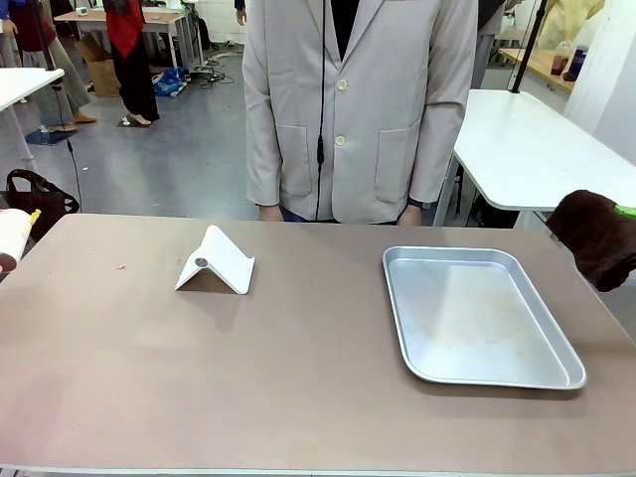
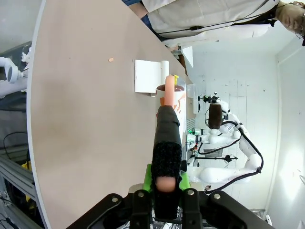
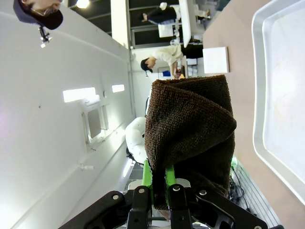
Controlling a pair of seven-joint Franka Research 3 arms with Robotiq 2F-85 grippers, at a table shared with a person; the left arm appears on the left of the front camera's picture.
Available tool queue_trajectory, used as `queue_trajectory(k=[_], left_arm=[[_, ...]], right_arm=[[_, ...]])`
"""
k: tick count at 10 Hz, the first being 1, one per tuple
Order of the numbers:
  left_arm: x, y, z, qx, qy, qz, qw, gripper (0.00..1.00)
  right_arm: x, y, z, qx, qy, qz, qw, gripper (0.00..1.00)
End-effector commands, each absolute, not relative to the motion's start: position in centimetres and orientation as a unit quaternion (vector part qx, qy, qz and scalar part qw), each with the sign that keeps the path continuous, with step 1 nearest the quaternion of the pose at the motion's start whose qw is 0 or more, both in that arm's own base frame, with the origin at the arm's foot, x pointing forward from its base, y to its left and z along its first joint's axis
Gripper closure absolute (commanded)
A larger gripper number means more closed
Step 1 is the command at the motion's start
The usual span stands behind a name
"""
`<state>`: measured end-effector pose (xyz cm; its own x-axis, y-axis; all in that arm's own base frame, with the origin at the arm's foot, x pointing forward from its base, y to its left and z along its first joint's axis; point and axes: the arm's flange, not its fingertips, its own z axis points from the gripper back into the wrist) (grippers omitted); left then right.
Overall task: Clean the surface of the table.
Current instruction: Clean the area not pointed to by the person.
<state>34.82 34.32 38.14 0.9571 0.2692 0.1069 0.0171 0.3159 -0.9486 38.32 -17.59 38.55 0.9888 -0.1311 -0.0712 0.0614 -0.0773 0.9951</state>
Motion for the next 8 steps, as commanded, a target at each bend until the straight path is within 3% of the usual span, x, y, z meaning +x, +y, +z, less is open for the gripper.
queue_trajectory(k=[1,8], left_arm=[[36.6,33.2,38.3,-0.56,-0.122,0.089,0.815,0.77],[44.9,27.8,35.2,-0.482,-0.09,0.105,0.865,0.77]], right_arm=[[38.3,-17.7,39.3,0.736,-0.017,-0.075,0.673,0.88],[38.3,-17.7,39.3,0.736,-0.017,-0.075,0.673,0.88]])
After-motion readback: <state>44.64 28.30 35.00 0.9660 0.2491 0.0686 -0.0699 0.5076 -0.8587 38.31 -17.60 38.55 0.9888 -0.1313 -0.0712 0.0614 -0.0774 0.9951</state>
